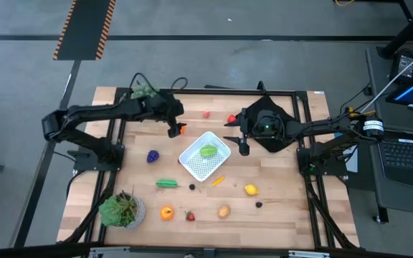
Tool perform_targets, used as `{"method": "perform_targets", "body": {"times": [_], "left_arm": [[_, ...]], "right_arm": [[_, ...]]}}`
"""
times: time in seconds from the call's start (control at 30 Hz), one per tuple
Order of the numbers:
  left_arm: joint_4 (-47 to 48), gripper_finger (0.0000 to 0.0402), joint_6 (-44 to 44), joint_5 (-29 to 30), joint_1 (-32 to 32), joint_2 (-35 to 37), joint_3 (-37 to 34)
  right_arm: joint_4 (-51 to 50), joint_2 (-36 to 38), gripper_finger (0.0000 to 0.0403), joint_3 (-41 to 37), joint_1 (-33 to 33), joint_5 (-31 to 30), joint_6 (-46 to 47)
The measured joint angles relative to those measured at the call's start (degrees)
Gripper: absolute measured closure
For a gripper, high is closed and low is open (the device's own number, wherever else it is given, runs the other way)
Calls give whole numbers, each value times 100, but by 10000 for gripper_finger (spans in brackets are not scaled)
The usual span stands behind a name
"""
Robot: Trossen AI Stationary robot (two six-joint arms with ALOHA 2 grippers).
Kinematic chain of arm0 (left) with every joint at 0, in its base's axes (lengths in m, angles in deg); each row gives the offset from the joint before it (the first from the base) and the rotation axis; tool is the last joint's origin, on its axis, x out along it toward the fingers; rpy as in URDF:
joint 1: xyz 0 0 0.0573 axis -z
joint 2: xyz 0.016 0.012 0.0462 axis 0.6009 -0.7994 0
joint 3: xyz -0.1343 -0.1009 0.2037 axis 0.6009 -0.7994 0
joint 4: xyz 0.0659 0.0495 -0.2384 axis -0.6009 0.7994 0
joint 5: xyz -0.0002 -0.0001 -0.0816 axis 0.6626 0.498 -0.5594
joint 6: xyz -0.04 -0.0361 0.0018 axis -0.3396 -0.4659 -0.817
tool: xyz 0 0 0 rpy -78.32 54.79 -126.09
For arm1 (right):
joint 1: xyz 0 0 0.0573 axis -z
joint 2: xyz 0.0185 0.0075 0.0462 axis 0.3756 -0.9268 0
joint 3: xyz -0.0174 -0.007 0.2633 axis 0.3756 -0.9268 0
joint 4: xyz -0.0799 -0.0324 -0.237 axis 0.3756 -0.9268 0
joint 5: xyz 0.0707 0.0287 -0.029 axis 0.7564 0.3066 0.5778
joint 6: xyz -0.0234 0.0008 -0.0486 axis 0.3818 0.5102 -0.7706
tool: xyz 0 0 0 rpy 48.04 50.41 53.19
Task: Pick and placing Produce into tupperware
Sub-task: Put the pumpkin into the white bin
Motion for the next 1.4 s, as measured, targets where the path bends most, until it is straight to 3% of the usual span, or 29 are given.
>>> {"method": "perform_targets", "body": {"times": [0.33,0.57,0.83,1.2,1.4], "left_arm": [[538,69,121,130,41,-149,155],[756,69,-40,543,48,-146,155],[805,69,-50,377,108,-230,99],[578,69,-29,247,39,-1363,-62],[461,69,1,651,-9,-1855,-63]], "right_arm": [[-240,0,153,0,0,1,135],[-236,0,153,0,0,1,107],[-240,0,153,0,0,1,91],[-243,0,153,0,-7,1,-19],[-243,0,153,0,-7,1,-19]]}}
